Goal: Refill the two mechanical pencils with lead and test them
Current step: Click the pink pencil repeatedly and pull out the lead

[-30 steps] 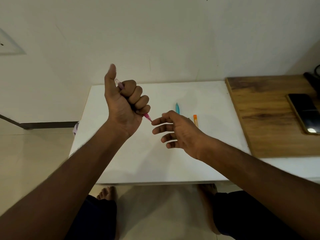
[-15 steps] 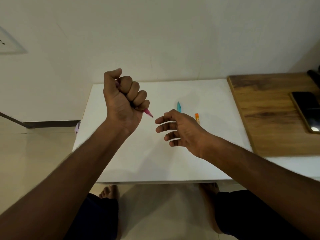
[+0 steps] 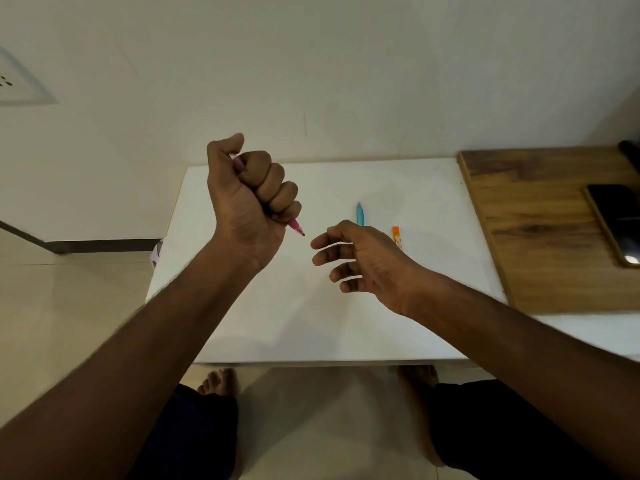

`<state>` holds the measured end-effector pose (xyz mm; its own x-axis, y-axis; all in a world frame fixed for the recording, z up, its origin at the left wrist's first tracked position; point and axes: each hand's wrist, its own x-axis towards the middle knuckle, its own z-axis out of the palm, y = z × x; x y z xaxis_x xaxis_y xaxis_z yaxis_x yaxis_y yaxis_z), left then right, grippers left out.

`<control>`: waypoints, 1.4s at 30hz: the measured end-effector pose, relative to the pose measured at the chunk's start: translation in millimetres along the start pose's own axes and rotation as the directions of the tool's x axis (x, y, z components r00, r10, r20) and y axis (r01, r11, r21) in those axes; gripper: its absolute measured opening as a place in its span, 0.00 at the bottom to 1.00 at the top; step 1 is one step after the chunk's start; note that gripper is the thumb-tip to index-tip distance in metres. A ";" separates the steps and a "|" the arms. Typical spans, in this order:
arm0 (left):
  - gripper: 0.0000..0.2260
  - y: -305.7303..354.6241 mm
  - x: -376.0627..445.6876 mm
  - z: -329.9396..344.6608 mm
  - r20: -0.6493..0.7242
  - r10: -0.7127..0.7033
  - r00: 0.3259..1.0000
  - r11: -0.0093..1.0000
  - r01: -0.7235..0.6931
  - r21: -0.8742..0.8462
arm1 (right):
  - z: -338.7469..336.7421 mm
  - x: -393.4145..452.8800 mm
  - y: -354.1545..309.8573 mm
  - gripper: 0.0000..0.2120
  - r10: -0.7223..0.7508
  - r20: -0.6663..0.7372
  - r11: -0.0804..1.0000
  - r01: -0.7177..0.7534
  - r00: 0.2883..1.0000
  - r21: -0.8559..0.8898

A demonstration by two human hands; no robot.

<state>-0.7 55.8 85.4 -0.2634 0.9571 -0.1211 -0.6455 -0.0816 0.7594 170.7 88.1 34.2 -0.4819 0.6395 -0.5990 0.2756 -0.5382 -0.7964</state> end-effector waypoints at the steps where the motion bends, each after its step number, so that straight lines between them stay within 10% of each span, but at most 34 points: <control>1: 0.23 -0.1 0.1 1.2 -0.025 0.009 1.000 1.000 -0.009 0.006 | 0.0 -0.2 0.0 0.17 -0.001 -0.001 1.000 0.001 1.000 -0.006; 21: 0.20 -1.2 0.2 -0.1 -0.027 -0.042 0.999 0.997 0.043 0.060 | -2.2 -0.6 -5.0 0.16 -0.031 -0.005 1.000 0.031 1.000 -0.002; 28: 0.19 -21.1 2.7 1.6 0.087 -0.224 0.971 0.961 0.205 0.186 | -3.8 2.9 -12.6 0.15 -0.392 -0.149 0.919 0.379 0.908 -0.109; 42: 0.11 -32.0 -0.4 0.1 0.052 0.156 0.986 0.738 -0.151 0.657 | -2.7 5.7 -20.5 0.11 -0.627 -0.015 0.777 0.625 0.779 -0.069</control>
<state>20.1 58.1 61.2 -0.3237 0.9456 0.0323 0.0346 -0.0222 0.9992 164.5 104.3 46.9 -0.5355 0.8439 0.0320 -0.0293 0.0193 -0.9994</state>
